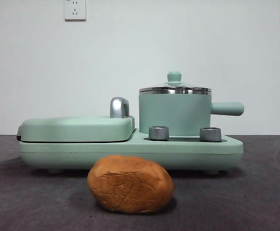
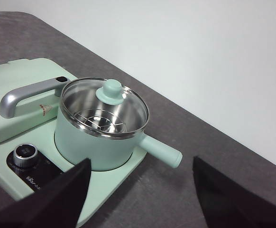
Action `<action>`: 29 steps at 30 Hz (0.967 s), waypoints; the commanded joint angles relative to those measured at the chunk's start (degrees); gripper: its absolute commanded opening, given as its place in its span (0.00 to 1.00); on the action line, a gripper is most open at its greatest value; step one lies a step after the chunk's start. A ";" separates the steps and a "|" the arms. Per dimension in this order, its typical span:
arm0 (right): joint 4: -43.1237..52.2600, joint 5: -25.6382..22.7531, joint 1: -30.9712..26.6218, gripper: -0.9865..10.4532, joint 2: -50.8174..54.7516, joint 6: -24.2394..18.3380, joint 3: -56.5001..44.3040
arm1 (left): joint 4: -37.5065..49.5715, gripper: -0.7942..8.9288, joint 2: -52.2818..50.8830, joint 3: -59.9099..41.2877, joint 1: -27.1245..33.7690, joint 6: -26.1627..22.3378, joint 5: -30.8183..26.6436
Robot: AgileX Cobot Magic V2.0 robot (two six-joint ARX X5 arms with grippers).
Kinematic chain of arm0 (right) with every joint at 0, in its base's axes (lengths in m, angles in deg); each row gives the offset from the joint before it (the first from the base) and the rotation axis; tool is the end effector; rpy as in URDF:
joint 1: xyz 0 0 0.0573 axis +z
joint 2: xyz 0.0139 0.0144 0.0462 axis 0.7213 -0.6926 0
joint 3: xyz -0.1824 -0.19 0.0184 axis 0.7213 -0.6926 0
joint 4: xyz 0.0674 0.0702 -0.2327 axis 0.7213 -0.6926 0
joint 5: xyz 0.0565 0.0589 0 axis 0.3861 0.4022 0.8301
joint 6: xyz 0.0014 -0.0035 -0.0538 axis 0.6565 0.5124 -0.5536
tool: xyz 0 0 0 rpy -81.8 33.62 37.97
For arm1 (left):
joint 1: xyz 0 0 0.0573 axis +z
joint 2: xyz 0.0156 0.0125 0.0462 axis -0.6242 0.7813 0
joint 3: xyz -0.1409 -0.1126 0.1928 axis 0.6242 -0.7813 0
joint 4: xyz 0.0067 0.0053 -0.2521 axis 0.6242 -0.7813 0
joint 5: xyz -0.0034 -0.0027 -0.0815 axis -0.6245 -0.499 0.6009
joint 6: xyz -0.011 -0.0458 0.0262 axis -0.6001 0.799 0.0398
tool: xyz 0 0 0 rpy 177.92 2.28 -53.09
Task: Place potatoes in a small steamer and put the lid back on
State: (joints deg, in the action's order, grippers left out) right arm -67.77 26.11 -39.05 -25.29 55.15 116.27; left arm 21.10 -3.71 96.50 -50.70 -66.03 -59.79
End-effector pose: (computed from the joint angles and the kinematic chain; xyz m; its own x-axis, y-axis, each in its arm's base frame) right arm 0.1121 0.0236 0.3163 0.8794 0.4428 -0.1749 -0.4761 0.8219 -0.3128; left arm 0.1606 -0.0480 0.3282 0.7682 -0.6343 -0.0870 0.6397 0.7549 0.1442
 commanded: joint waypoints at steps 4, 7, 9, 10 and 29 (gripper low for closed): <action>0.44 -0.22 0.26 0.38 -0.22 2.60 0.85 | 3.34 0.41 11.45 6.60 -6.10 1.29 -3.72; 0.44 -0.22 0.26 0.38 -0.22 2.60 0.85 | 3.98 0.41 18.16 10.82 -9.01 0.15 -4.74; 0.42 -0.22 0.26 0.38 -0.20 2.60 0.85 | 4.07 0.41 22.47 13.70 -10.80 -1.20 -4.79; 0.42 -0.22 0.26 0.38 -0.20 2.60 0.85 | 4.07 0.41 24.83 15.30 -11.76 -2.05 -4.83; 0.39 -0.24 0.26 0.38 -0.20 2.58 0.85 | 10.14 0.40 58.60 40.24 -20.85 -2.78 -4.85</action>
State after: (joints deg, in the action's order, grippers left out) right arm -67.77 26.08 -39.03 -25.29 56.72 116.27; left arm 30.57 53.56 135.03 -71.11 -68.20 -64.62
